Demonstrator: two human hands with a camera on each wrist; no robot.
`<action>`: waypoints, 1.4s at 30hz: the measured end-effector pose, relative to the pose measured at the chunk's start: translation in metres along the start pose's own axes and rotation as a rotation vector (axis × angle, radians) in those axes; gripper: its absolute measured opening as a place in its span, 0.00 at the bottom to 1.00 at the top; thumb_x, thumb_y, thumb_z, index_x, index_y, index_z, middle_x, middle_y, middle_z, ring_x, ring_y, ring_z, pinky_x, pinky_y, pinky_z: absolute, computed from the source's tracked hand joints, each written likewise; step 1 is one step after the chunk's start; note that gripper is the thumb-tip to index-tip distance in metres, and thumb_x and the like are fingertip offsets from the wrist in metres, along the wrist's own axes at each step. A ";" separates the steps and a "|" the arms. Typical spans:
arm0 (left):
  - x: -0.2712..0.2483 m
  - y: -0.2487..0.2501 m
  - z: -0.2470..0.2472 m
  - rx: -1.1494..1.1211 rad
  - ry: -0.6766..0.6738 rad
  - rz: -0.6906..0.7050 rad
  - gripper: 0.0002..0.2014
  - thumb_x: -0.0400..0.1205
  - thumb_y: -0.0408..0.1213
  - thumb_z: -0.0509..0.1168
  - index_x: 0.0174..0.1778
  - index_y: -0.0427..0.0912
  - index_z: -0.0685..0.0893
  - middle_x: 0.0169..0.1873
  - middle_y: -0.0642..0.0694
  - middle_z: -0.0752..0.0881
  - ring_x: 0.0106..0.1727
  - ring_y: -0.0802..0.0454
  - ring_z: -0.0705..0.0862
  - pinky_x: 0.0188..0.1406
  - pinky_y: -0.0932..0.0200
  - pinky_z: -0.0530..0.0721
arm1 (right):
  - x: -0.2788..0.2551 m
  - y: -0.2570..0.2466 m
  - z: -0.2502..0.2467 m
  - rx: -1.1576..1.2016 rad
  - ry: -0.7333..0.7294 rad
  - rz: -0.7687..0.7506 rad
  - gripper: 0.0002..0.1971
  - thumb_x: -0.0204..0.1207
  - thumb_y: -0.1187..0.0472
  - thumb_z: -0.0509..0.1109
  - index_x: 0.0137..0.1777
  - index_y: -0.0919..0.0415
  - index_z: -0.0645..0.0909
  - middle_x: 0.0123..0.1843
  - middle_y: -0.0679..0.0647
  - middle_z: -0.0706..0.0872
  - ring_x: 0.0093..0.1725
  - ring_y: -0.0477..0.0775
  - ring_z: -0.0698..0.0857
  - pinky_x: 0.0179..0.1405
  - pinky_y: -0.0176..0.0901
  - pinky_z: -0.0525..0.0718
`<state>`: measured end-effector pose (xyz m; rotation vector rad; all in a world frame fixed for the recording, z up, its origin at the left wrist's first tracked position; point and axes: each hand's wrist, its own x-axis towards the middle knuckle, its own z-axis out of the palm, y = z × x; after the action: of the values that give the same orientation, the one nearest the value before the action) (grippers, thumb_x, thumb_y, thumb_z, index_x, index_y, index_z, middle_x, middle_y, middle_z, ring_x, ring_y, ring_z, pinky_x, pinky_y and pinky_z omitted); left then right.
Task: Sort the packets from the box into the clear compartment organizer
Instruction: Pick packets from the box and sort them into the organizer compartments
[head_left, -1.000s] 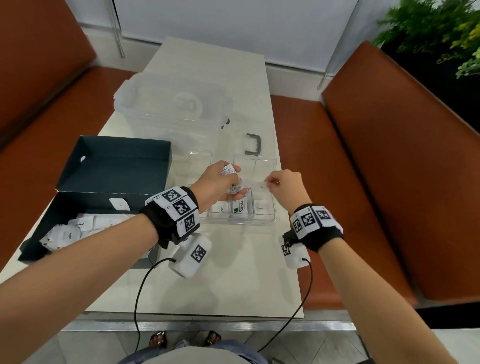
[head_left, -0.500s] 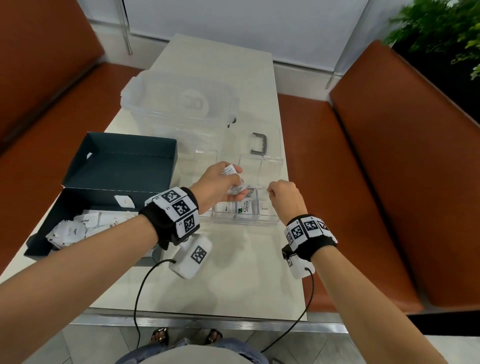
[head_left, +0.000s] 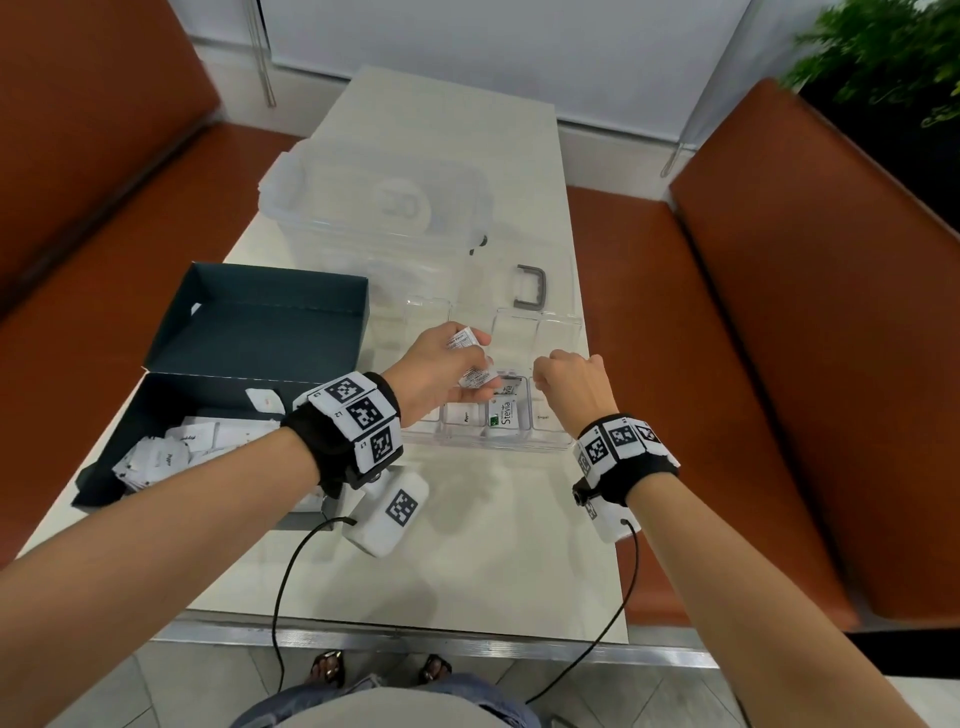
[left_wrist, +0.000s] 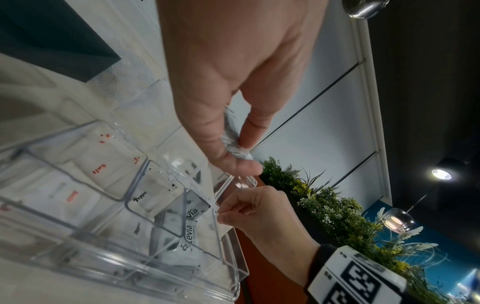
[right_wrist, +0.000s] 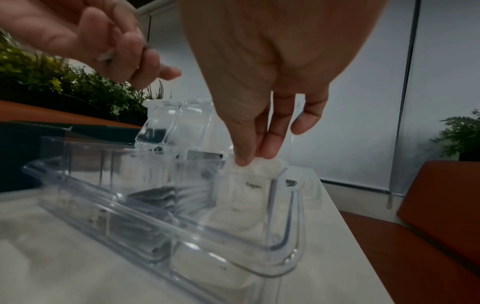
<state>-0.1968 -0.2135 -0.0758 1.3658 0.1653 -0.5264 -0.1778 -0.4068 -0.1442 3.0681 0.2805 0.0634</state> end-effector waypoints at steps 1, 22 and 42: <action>0.000 0.001 -0.001 -0.003 -0.003 -0.002 0.14 0.83 0.21 0.61 0.63 0.35 0.77 0.45 0.37 0.80 0.44 0.42 0.88 0.40 0.55 0.90 | 0.001 -0.001 0.000 -0.003 -0.006 -0.002 0.10 0.78 0.73 0.62 0.48 0.58 0.81 0.43 0.53 0.81 0.38 0.56 0.76 0.44 0.44 0.63; -0.002 0.001 -0.010 -0.138 -0.178 -0.123 0.20 0.87 0.22 0.52 0.72 0.43 0.74 0.34 0.43 0.82 0.31 0.51 0.81 0.35 0.58 0.87 | -0.018 -0.030 -0.071 1.142 -0.035 0.047 0.17 0.81 0.66 0.65 0.65 0.47 0.82 0.55 0.45 0.87 0.37 0.45 0.90 0.34 0.30 0.83; -0.013 0.003 -0.020 -0.063 -0.272 -0.252 0.14 0.86 0.41 0.54 0.51 0.39 0.84 0.40 0.42 0.89 0.33 0.51 0.85 0.38 0.56 0.88 | -0.017 -0.034 -0.069 1.576 -0.117 0.173 0.03 0.80 0.69 0.68 0.49 0.63 0.83 0.38 0.55 0.88 0.31 0.47 0.83 0.35 0.38 0.84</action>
<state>-0.2028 -0.1910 -0.0720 1.2048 0.1309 -0.9046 -0.2039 -0.3722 -0.0779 4.5939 -0.0045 -0.6328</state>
